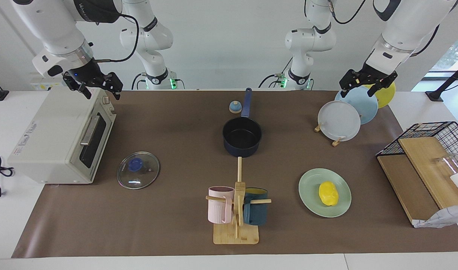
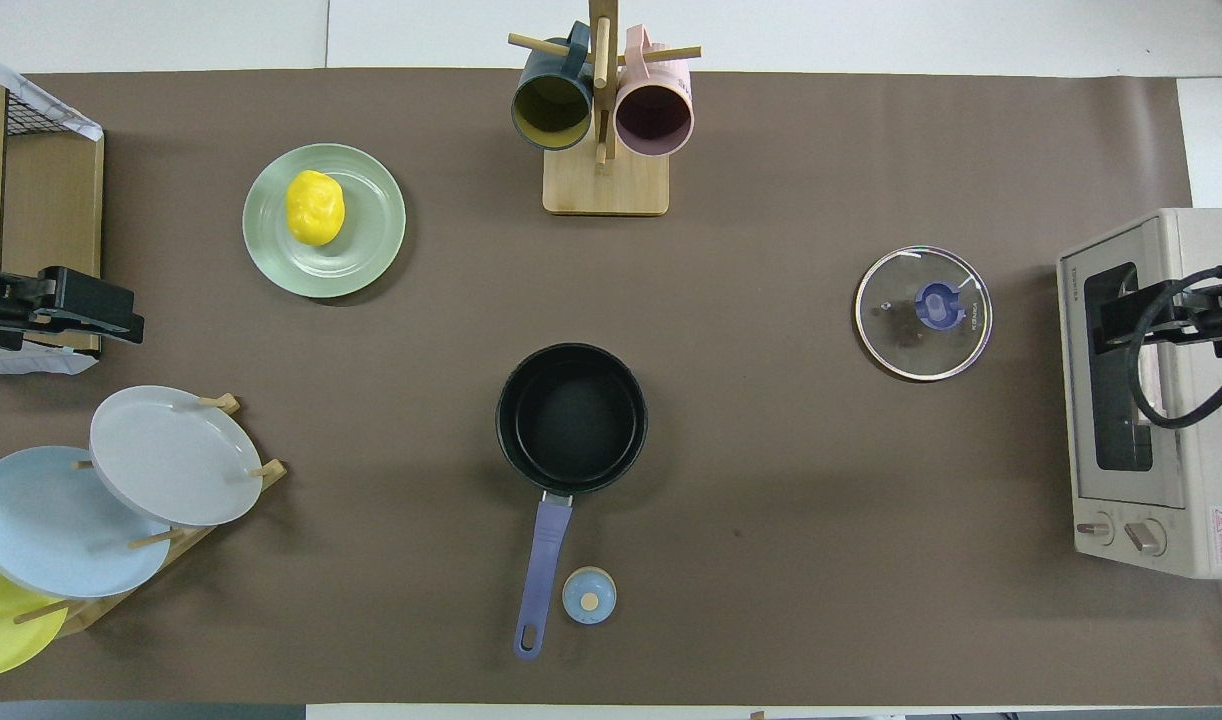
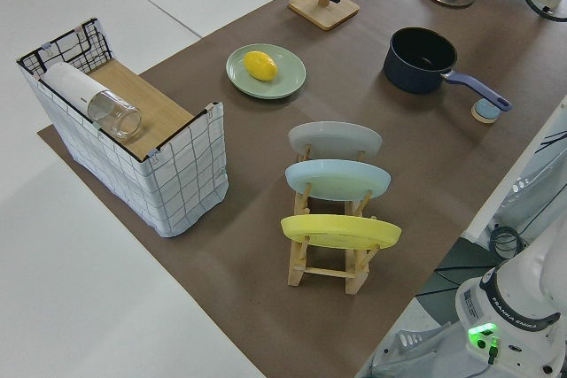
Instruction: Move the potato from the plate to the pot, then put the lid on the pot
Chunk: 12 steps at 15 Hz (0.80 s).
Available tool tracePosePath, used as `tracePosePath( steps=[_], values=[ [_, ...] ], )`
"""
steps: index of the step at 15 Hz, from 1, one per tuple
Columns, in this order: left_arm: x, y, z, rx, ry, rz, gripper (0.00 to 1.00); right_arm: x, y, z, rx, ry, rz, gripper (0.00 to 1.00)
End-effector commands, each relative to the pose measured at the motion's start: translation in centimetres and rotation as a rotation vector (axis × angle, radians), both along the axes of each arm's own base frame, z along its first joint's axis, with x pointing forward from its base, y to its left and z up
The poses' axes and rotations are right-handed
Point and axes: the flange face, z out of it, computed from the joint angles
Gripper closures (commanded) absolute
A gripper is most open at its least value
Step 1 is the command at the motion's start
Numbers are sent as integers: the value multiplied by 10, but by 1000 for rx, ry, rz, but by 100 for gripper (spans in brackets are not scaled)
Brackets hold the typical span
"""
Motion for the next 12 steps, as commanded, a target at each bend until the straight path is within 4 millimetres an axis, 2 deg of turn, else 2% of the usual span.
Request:
tracePosePath(
  steps=[1,10,12],
  values=[
    [2,-3,3,-13,-8,-15,0,-4,-2,0,19,-7,-21,0],
    [7,-4,2,-17,-41,-22,0,-4,-1,0,19,-7,-19,0],
    [12,-6,-4,-17,-41,-24,0,-4,-2,0,19,-7,-21,0]
  ],
)
